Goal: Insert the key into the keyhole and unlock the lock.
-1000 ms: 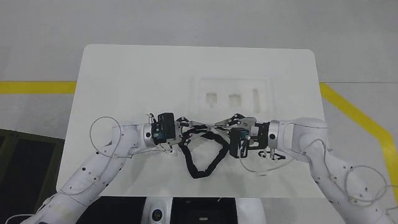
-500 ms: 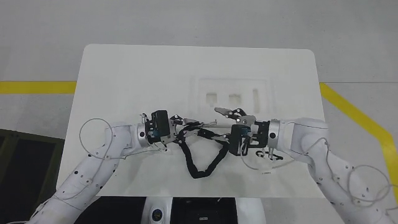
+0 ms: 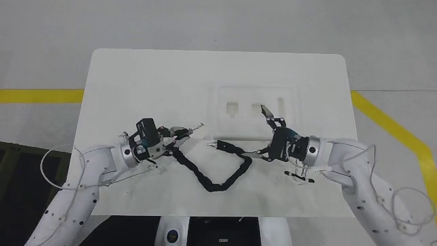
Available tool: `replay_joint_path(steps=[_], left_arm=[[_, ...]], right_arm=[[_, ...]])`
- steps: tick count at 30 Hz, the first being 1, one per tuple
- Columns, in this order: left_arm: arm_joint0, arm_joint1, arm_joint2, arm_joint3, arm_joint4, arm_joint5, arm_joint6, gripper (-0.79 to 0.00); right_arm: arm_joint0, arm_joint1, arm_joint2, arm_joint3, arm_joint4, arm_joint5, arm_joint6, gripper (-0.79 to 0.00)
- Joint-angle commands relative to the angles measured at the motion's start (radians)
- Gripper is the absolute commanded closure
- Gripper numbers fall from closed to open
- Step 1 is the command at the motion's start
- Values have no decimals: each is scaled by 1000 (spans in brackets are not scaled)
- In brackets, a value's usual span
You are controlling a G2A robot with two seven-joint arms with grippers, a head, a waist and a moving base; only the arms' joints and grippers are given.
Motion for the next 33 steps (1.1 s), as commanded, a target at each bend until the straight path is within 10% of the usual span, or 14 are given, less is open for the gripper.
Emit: replay_joint_path(steps=[1, 19, 26, 29, 33], left_arm=[[11, 3, -30, -12, -13, 18, -64, 0], [-162, -17, 52, -17, -64, 134, -571, 0], [-229, -33, 124, 49, -72, 126, -584, -348], [-239, -37, 134, 64, -73, 131, -570, -785], [-233, -35, 123, 52, -87, 106, -513, -785]], right_arm=[[-6, 0, 4, 6, -1, 5, -9, -785], [-74, 4, 52, 59, 24, 5, -82, -785], [-89, 5, 57, 59, 17, -9, -98, -785], [-92, 4, 48, 56, 11, -12, -101, -785], [-91, 3, 39, 56, 10, -11, -110, -785]])
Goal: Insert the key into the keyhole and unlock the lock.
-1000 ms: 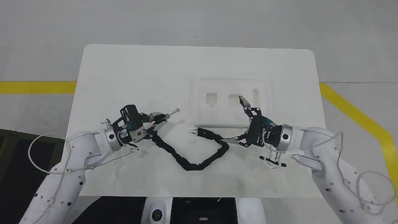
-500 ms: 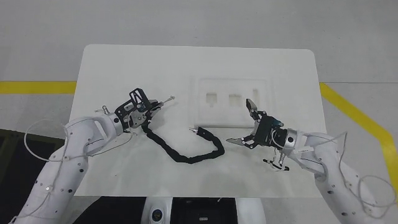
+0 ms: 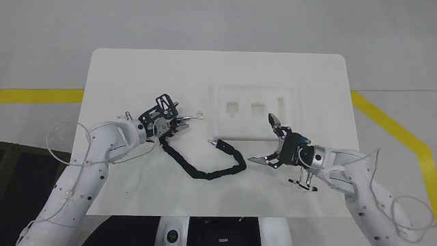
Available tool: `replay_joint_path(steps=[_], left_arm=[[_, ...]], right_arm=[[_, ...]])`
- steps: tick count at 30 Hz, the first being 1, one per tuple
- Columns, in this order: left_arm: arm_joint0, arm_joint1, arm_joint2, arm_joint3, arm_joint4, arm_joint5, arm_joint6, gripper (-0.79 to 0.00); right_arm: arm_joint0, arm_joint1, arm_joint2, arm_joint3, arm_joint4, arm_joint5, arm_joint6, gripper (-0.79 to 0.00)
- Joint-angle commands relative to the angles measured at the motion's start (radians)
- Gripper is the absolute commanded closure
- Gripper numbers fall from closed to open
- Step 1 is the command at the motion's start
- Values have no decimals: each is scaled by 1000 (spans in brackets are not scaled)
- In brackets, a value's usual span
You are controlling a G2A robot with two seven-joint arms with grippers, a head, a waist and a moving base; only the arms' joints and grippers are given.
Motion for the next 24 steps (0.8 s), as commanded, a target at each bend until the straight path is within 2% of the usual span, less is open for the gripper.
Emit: replay_joint_path(steps=[1, 7, 10, 16, 20, 24], left_arm=[[6, 3, -15, -15, -5, -24, 37, -785], [14, 19, -99, -48, -11, -97, 92, -785], [-8, 28, -134, -55, 19, -150, 76, -785], [-50, 38, -202, -6, -22, -214, 136, -785], [-68, 45, -242, 39, -5, -219, 183, -785], [-56, 51, -281, 77, 4, -211, 220, -785]], right_arm=[[1, -1, -3, -2, 1, 0, -6, -785], [8, -3, -1, 3, 4, 13, -27, -785], [13, -4, 11, 11, 10, 47, -27, -785], [35, -8, 50, 34, 14, 149, -7, -785], [57, -12, 64, 51, 6, 232, 8, -785], [69, -17, 96, 64, 7, 332, 5, -785]])
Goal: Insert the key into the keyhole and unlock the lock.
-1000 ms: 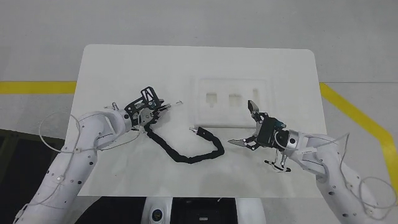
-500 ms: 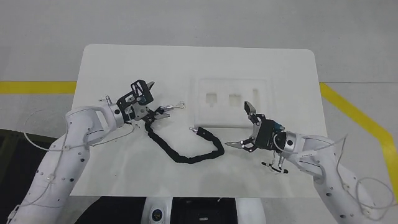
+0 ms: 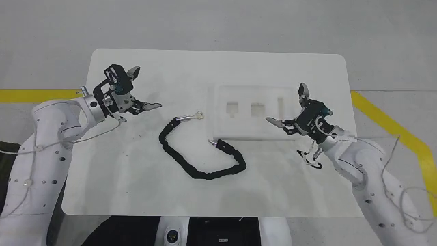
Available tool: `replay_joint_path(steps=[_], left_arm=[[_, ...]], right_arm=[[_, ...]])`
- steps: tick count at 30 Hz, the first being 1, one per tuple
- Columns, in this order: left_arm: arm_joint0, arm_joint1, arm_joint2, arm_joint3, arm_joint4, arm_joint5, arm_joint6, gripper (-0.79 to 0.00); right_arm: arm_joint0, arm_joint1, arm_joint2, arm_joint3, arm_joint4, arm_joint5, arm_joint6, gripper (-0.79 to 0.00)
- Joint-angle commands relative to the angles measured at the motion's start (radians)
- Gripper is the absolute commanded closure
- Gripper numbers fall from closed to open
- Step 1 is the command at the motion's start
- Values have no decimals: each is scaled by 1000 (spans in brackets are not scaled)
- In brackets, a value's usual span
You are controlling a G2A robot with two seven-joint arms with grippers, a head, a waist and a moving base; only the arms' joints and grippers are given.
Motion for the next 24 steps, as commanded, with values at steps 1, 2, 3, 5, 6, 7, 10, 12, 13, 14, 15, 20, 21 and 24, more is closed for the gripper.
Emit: replay_joint_path(steps=[1, 2, 3, 5, 6, 7, 10, 12, 13, 14, 15, 20, 21, 24], left_arm=[[11, 4, -25, 17, 4, 3, 17, -785], [16, 7, -41, 28, 6, 2, 26, -785], [23, 9, -55, 35, 7, 0, 35, -785], [36, 13, -77, 42, 13, 0, 51, -785], [41, 15, -87, 43, 18, 1, 56, -785], [46, 17, -95, 43, 21, -2, 61, -785], [50, 18, -100, 42, 24, -5, 67, -784], [54, 20, -104, 40, 26, -8, 72, -784], [54, 20, -104, 40, 26, -8, 72, -784], [54, 20, -104, 40, 26, -8, 72, -784], [54, 20, -104, 40, 26, -8, 72, -784], [54, 19, -104, 40, 26, -8, 72, -784], [54, 19, -104, 40, 26, -8, 72, -784], [54, 19, -104, 40, 26, -8, 72, -784]], right_arm=[[-3, -2, 20, 1, -6, 65, -4, -785], [-7, -3, 27, 0, 0, 87, -11, -785], [-10, -4, 36, 0, 1, 107, -16, -785], [-19, -5, 52, -6, -6, 146, -23, -785], [-24, -6, 58, -8, -5, 159, -28, -785], [-27, -6, 62, -9, -7, 166, -29, -785], [-27, -6, 62, -10, -7, 167, -29, -785], [-27, -6, 62, -9, -7, 166, -29, -785], [-27, -6, 62, -9, -7, 166, -29, -785], [-27, -6, 62, -9, -7, 165, -29, -785], [-27, -6, 62, -9, -7, 165, -29, -785], [-27, -6, 62, -9, -7, 165, -29, -785], [-27, -6, 62, -9, -7, 165, -29, -785], [-27, -6, 62, -9, -7, 165, -29, -785]])
